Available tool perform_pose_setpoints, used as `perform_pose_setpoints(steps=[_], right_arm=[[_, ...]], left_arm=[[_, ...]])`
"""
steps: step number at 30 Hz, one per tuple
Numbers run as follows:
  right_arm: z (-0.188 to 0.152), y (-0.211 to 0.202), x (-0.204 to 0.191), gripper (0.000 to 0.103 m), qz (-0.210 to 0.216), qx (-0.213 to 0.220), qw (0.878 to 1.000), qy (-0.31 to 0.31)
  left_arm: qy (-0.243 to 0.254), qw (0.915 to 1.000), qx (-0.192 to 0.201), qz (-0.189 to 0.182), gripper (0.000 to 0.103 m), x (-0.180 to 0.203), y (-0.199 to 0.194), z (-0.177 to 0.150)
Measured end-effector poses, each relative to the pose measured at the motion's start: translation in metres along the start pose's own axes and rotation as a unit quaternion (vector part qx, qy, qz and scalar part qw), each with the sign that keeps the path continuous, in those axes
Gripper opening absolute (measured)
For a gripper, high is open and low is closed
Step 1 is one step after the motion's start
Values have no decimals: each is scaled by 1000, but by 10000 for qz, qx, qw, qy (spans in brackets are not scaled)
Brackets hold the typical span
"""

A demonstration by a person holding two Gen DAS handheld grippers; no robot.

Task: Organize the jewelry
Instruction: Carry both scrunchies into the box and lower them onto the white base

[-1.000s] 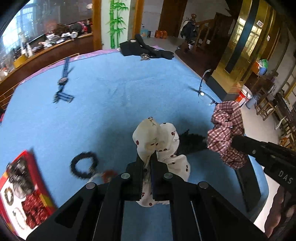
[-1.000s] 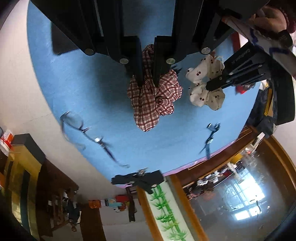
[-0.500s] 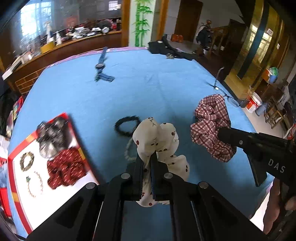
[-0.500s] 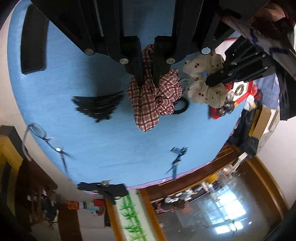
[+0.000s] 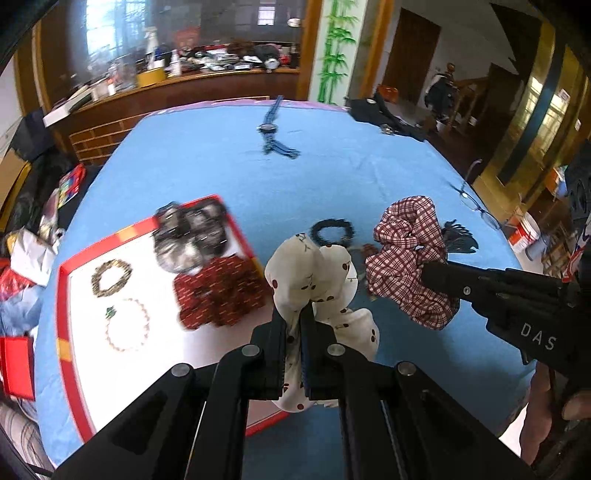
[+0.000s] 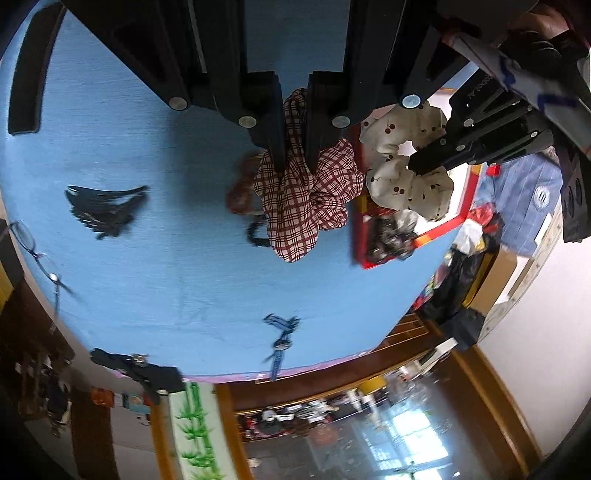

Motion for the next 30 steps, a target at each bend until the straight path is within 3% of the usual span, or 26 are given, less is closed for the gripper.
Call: perform_pose_setpoints(steps=[14,22,30], right_arm=[[-45,44,-94,11,387,-636,9940,-805],[-65,75,-115,11,385,-1055,9898,-879],[-76,106,-114,12,167,-1468,9871,-620]], left_arm=[[-676,9966,-159,439,6,-88,-26,-66],[-963,9932,-395,530,6,-124,-19,-102],[-972,9923,-596,479,6,-140,-4,-116]])
Point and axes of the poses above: each gripper's, at about its wrist camera, not at the fingertips, and y roughly the way its jaws point, x to its right, z to its top, the point moved 5 cm from there along y, roughly the way its jaws point, and after that the axes turned 15 degrees about y, right-handed, at the moved point
